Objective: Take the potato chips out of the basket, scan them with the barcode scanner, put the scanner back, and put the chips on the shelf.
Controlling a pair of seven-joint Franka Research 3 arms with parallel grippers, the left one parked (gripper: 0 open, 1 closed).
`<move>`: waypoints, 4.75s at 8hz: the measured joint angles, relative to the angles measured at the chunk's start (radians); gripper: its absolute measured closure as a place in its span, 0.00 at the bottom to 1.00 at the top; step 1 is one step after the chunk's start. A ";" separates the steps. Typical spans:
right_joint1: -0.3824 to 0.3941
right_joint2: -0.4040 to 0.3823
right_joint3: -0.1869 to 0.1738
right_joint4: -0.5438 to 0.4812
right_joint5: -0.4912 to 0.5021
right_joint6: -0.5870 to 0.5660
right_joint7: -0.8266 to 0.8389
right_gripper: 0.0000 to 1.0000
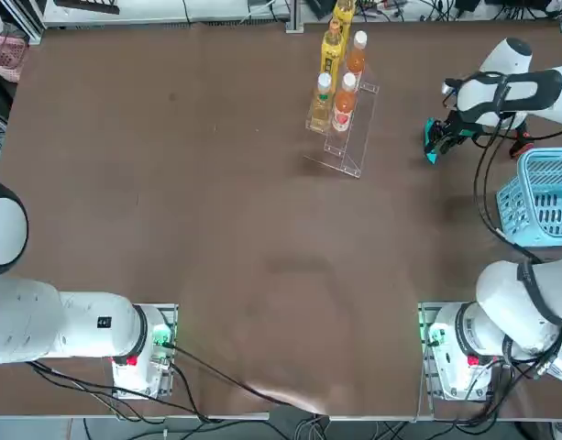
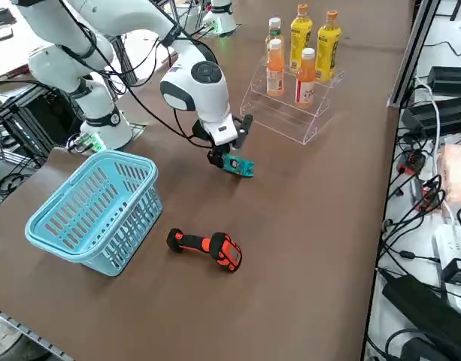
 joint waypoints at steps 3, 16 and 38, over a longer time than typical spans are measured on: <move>0.000 -0.001 -0.001 0.001 0.000 0.002 0.000 0.00; -0.239 0.018 -0.117 0.243 -0.263 0.012 -0.259 0.00; -0.344 0.264 -0.129 0.356 -0.315 0.086 -0.380 0.46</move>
